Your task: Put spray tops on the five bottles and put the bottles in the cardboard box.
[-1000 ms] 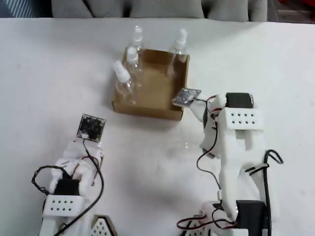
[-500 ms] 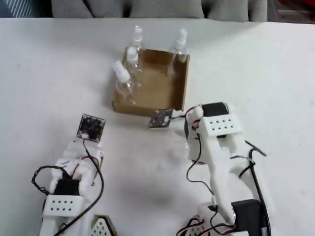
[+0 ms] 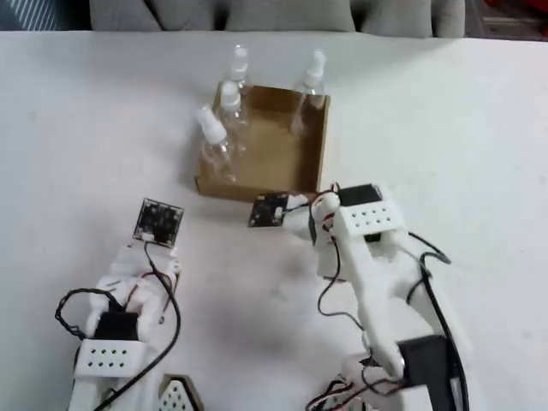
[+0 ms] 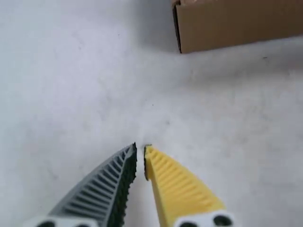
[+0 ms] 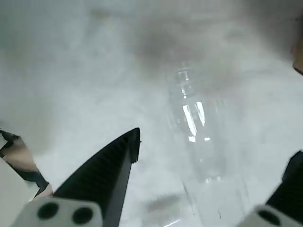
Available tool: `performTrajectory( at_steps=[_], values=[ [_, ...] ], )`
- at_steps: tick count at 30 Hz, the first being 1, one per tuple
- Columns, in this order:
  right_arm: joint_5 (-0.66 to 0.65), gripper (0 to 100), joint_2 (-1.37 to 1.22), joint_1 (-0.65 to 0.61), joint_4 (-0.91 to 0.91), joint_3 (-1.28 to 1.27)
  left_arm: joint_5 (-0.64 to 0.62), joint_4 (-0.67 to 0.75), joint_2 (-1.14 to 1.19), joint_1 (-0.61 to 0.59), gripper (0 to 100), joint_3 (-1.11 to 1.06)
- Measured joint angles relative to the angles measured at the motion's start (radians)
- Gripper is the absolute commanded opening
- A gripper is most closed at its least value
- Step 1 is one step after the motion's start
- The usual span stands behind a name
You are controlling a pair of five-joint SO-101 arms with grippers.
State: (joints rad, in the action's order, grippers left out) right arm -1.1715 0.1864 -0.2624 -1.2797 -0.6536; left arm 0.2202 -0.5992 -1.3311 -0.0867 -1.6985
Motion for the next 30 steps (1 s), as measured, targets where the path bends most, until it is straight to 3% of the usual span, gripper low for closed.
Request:
performTrajectory(
  at_steps=[8, 16, 20, 30],
  values=[
    [0.0, 39.3, -0.245, 0.0, 0.058, 0.081, 0.0, 0.0, 0.0, 0.0, 4, 0.0],
    [-0.002, 0.5, -0.387, 0.068, 0.061, 0.255, 0.0, 0.0, 0.0, 0.0, 4, 0.0],
    [0.008, 1.7, -0.414, 0.117, 0.061, 0.318, 0.0, 0.0, 0.0, 0.0, 4, 0.0],
    [0.451, 1.9, -0.422, 0.35, -0.048, 0.588, 0.0, 0.0, 0.0, 0.0, 4, 0.0]
  ],
)
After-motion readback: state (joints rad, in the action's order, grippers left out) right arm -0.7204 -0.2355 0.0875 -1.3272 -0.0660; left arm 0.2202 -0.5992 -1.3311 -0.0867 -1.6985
